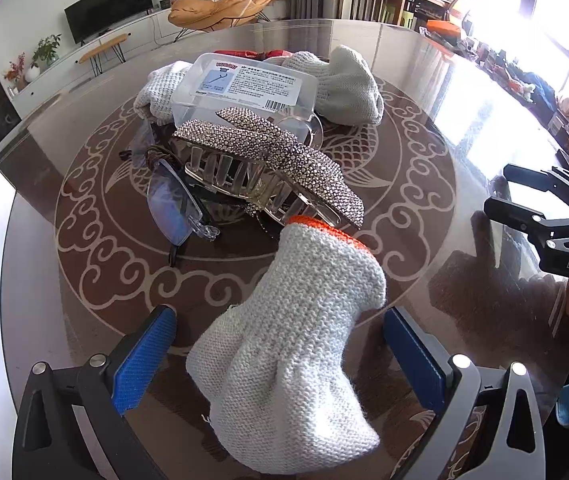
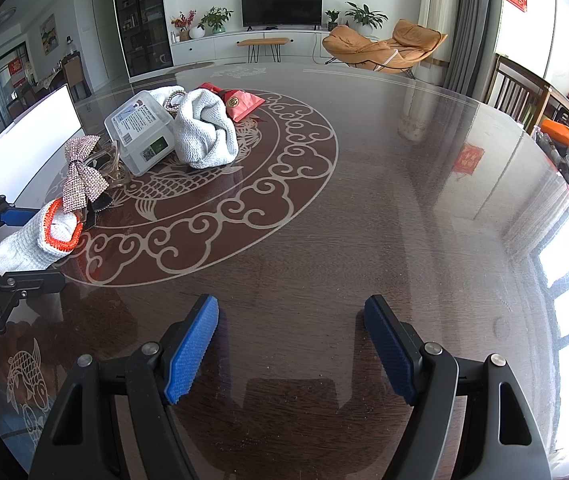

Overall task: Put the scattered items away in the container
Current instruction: 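Close the left tool on the white glove's cuff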

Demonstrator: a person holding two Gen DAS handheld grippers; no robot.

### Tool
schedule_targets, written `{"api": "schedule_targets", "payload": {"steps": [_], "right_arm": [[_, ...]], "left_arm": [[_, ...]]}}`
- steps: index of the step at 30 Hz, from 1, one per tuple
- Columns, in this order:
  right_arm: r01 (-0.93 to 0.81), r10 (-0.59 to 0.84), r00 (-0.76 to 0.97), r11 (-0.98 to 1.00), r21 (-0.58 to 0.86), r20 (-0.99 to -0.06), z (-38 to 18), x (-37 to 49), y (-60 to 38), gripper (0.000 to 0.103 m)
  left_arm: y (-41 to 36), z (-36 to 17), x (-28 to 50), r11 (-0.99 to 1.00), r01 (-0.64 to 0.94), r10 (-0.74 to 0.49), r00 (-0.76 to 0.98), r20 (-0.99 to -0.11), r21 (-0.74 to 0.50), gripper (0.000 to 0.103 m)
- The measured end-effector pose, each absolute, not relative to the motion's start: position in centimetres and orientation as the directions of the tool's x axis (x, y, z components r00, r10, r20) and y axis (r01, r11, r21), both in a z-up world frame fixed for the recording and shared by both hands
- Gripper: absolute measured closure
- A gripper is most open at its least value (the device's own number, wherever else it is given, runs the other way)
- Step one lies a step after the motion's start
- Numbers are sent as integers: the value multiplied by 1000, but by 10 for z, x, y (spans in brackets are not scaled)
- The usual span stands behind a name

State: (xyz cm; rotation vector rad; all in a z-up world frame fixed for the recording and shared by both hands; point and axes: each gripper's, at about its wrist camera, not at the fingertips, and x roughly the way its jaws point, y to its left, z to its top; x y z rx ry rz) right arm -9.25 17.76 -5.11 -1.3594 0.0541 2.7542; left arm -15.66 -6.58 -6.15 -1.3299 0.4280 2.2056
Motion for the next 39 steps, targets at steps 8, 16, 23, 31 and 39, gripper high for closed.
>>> {"api": "schedule_targets", "payload": {"steps": [8, 16, 23, 31, 39], "right_arm": [[-78, 47, -606, -997, 1, -794, -51, -92, 178, 26], [-78, 47, -606, -997, 1, -794, -51, -92, 178, 26], [-78, 47, -606, -997, 1, -794, -51, -92, 178, 26], [-78, 47, -606, -997, 1, -794, -51, -92, 178, 26], [-78, 47, -606, -997, 1, -794, -51, -92, 178, 26]], "left_arm": [[-68, -63, -154, -819, -573, 286, -409, -867, 1, 0], [-65, -64, -154, -826, -563, 281, -414, -866, 1, 0], [-64, -63, -153, -833, -553, 277, -419, -865, 1, 0], [-66, -64, -153, -837, -547, 273, -419, -866, 1, 0], [-68, -65, -151, -841, -542, 274, -427, -862, 1, 0]]}}
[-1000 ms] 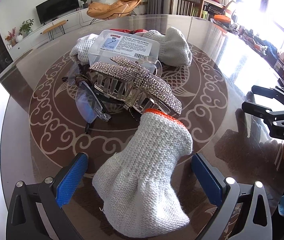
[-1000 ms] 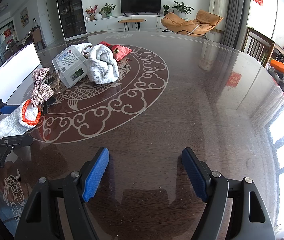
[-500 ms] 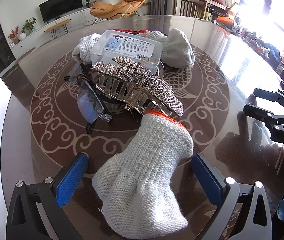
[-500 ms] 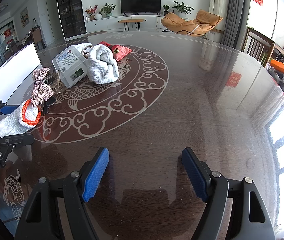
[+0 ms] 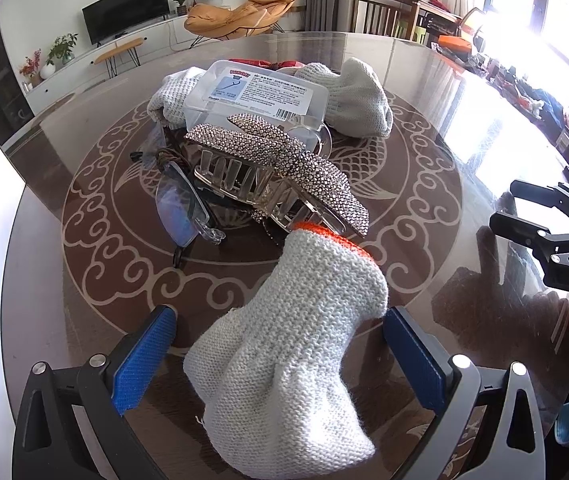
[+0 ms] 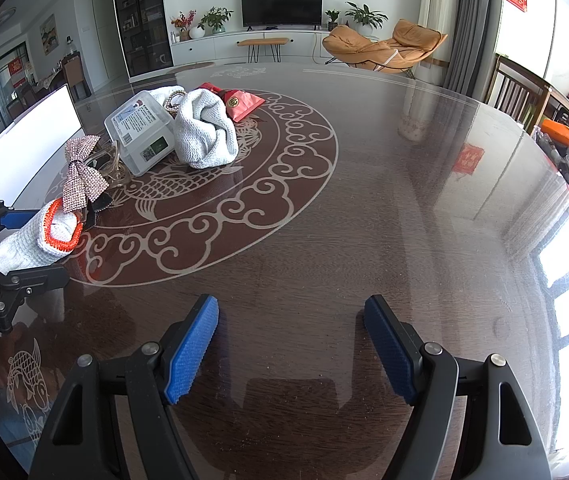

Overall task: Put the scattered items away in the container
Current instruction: 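Close the left tool on the white glove's cuff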

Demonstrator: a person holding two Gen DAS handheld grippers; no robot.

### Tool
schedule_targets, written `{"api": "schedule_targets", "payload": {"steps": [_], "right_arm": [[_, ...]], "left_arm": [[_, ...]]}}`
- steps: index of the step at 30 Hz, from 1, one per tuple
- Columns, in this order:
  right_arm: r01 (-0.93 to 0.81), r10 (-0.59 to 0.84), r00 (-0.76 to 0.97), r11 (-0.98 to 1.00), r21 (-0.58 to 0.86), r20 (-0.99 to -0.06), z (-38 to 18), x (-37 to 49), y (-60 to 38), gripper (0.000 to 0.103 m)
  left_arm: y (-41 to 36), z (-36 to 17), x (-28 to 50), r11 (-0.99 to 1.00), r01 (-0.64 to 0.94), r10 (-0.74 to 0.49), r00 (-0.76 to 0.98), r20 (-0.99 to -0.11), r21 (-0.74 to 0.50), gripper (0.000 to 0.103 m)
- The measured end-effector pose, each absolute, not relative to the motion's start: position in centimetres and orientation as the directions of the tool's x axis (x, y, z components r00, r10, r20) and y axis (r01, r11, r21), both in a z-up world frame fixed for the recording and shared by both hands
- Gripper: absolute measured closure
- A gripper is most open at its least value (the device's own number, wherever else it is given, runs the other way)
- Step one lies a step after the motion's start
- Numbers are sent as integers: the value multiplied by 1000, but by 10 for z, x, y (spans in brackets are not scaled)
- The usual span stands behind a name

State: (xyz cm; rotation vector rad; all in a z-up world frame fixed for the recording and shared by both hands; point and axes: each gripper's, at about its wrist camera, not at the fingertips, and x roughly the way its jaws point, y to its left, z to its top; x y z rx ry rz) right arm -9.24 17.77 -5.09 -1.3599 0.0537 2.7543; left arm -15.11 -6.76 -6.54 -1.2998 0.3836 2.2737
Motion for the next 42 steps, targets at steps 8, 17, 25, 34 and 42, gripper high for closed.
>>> {"api": "schedule_targets", "payload": {"steps": [8, 17, 25, 34, 42], "right_arm": [[-78, 47, -606, -997, 1, -794, -51, -92, 178, 26], [-77, 47, -606, -997, 1, -794, -51, -92, 178, 26], [-77, 46, -606, -997, 1, -794, -51, -92, 178, 26], [-77, 46, -606, -997, 1, -794, -51, -93, 178, 26], [-77, 46, -606, -997, 1, -794, -51, -93, 178, 26]], "left_arm": [[-66, -65, -152, -846, -533, 267, -426, -864, 1, 0], [-68, -66, -150, -850, -527, 270, -437, -858, 1, 0], [-68, -67, -150, -852, -523, 268, -439, -857, 1, 0], [-68, -67, -150, -852, -524, 268, -438, -858, 1, 0], [-70, -65, -150, -854, -521, 271, -444, -854, 1, 0]]}}
